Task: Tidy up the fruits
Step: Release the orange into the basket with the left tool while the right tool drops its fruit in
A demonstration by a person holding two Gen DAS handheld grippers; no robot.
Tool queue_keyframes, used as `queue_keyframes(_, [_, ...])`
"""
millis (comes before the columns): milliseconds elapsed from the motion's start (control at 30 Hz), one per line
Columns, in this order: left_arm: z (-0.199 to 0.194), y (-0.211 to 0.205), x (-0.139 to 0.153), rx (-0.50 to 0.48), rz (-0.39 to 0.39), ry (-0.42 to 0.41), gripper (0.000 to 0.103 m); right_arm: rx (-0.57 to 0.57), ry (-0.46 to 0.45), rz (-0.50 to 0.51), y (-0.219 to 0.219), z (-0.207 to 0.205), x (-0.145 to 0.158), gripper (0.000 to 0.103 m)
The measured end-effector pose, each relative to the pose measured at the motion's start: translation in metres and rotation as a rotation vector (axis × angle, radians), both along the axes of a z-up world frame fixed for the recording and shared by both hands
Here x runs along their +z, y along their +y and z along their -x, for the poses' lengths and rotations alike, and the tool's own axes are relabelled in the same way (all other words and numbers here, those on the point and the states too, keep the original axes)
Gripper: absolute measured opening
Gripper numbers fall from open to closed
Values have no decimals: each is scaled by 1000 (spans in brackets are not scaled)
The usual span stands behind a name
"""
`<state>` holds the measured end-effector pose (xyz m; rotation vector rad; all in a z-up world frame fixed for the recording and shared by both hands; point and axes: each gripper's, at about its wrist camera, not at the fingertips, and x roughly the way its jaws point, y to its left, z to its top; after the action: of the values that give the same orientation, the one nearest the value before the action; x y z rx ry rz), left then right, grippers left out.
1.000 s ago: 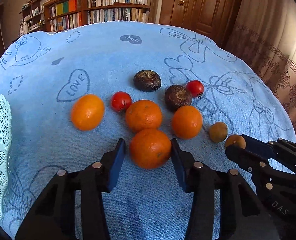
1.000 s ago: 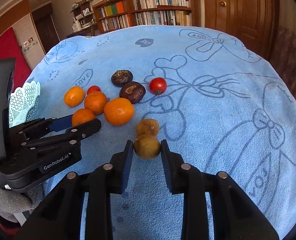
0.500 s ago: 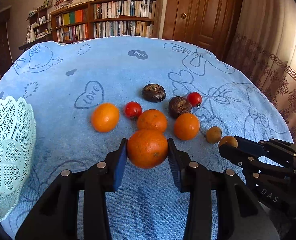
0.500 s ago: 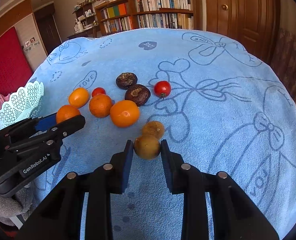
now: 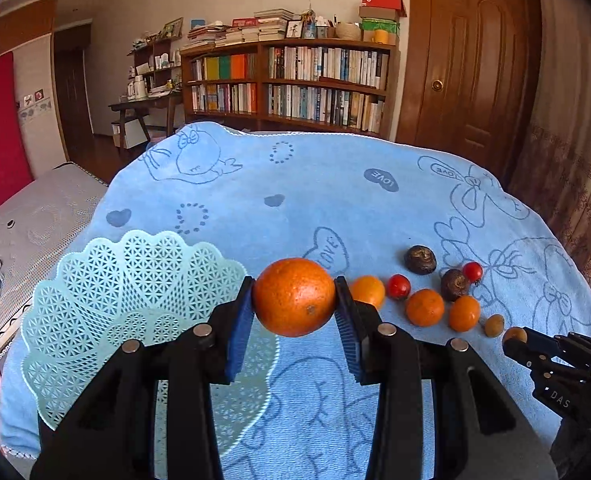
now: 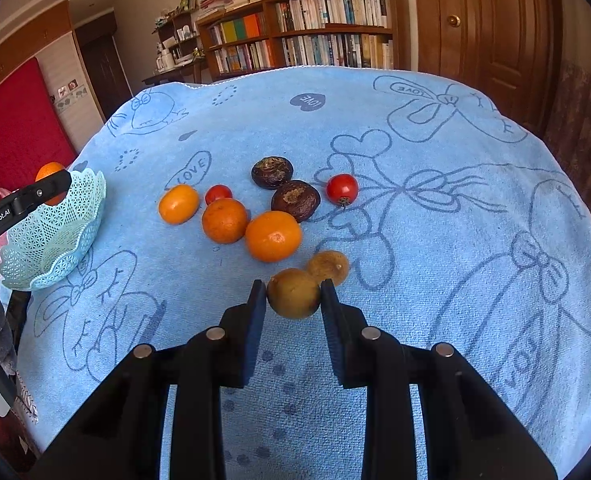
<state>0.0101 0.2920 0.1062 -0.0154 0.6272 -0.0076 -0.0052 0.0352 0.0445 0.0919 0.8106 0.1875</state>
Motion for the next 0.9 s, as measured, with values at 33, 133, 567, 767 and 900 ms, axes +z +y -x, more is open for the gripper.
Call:
queue_keyframes(33, [2,9,2,18,-4,-1,40,5,-1,-7,1,1,1,29])
queue_keyframes(133, [8,35,4,69,-19,2,40,20,-6,-20,7,2,5,29])
queue_keyframes(567, [22,98,-6,183,9,30,69,95,-48,-30,43,0,30,29])
queue_keyframes(767, [37,117,10,236,53,-41,90,160,-39,-36,74,-8,41,29])
queue_keyframes(900, [53,133,19,277,71,-90,96,234,-46,-39,108,-13,53,29])
